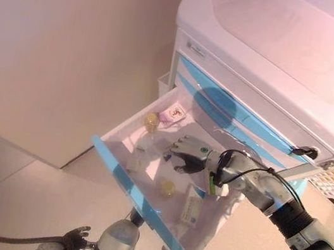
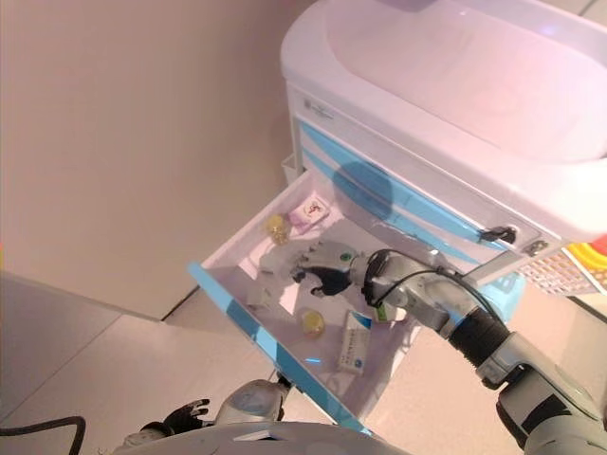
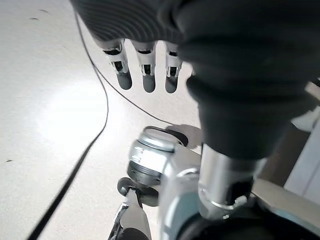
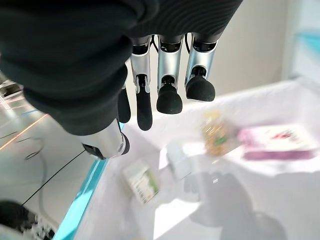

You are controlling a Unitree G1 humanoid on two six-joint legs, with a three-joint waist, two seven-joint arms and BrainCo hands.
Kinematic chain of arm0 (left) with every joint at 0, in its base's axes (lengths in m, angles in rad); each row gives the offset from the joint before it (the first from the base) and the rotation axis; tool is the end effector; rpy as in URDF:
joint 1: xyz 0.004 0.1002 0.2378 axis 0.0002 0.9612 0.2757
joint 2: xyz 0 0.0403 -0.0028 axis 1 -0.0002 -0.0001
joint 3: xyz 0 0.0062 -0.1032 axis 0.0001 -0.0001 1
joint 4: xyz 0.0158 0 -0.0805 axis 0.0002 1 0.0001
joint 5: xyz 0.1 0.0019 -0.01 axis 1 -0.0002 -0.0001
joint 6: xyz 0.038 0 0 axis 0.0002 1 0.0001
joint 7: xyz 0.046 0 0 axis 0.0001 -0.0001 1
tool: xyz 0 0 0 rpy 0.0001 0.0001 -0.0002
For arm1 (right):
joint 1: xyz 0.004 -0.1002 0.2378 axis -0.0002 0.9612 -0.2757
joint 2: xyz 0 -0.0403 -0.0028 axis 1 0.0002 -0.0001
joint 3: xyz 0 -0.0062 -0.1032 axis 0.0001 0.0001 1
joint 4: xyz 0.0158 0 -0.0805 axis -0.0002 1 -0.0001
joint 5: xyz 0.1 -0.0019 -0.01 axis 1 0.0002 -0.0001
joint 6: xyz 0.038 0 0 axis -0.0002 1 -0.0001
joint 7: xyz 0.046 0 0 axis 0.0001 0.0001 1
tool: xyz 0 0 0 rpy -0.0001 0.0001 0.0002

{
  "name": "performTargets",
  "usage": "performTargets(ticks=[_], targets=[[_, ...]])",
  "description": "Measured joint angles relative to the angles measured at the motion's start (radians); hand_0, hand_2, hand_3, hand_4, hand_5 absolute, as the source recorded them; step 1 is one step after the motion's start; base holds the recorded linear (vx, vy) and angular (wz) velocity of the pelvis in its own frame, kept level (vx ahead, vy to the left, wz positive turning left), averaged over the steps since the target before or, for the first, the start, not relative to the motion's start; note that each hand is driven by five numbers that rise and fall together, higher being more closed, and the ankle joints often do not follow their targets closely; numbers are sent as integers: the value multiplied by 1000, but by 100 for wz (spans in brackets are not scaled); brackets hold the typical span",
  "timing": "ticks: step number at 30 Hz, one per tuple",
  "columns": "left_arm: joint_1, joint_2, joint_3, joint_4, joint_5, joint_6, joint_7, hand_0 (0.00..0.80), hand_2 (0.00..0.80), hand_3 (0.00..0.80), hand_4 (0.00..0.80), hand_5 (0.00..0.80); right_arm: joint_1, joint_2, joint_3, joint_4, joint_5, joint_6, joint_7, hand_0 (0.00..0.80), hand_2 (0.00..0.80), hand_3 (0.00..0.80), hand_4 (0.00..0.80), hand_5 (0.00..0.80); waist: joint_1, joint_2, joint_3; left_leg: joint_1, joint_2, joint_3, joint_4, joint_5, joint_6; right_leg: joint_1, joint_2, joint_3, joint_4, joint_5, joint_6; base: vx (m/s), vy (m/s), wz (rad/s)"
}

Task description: Open the drawer and pick up the medicine

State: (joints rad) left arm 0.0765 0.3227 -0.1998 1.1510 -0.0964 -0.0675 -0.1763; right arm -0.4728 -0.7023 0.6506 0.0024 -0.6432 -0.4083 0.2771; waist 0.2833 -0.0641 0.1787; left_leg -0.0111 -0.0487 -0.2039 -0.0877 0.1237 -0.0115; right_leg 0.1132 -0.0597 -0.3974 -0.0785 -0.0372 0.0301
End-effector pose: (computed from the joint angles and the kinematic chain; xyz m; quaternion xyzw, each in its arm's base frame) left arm 0.0588 0.2464 -0.1089 0.0955 0.5617 -0.0433 0.8206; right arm 0.2412 -0.1393 0.1104 -0.6281 -0.2486 0.4381 0.5931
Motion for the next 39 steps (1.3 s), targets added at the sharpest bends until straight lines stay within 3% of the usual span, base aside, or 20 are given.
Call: performTargets(ticks=[6,7,8,9,15,21,26,39], targets=[[7,5,1,2,-2,5,14,0,0,0,0,0,0,-32,-113,-133,118,13,86,800,800,800,800,800,-44,-6,-5,23,12,37,0,-8,5,0,2,44,14,1,-1,15,19,-23],[9,5,1,2,-2,6,14,0,0,0,0,0,0,-31,-117,-141,138,15,100,634,634,634,634,634,-47,-5,-5,26,13,45,0,-9,4,0,2,52,16,2,-3,16,18,-18],[13,5,2,2,-2,6,15,0,0,0,0,0,0,-31,-118,-144,157,17,116,151,151,151,151,151,-49,-4,-6,31,14,53,0,-10,4,-1,3,61,19,2,-3,11,13,-19],[17,5,1,2,-2,6,15,0,0,0,0,0,1,-31,-118,-145,171,21,128,0,0,0,0,0,-53,-3,-7,34,14,58,0,-10,4,1,3,64,20,2,-3,10,11,-14],[26,-1,-1,2,-3,22,16,0,0,0,0,0,45,-18,-103,-91,191,38,172,0,0,0,0,0,-67,7,-37,37,15,63,0,-10,5,-1,1,71,27,2,-3,10,3,-3],[33,-5,-1,1,-3,26,17,0,0,0,0,0,72,38,28,113,59,32,152,0,0,0,0,0,-61,14,-44,44,16,56,0,-11,4,13,3,59,24,1,-2,0,-3,5],[37,-16,-2,1,-2,26,17,0,0,0,0,0,84,98,114,246,-47,28,90,0,0,0,0,0,-33,31,-51,37,12,38,0,-9,6,14,1,48,23,-1,1,-1,4,7],[44,-22,-5,-13,-1,27,16,0,0,0,0,0,83,192,152,502,-177,38,-111,0,0,0,0,0,30,53,-56,14,-2,-24,0,-1,6,26,1,-17,-8,-1,1,-10,12,14]])
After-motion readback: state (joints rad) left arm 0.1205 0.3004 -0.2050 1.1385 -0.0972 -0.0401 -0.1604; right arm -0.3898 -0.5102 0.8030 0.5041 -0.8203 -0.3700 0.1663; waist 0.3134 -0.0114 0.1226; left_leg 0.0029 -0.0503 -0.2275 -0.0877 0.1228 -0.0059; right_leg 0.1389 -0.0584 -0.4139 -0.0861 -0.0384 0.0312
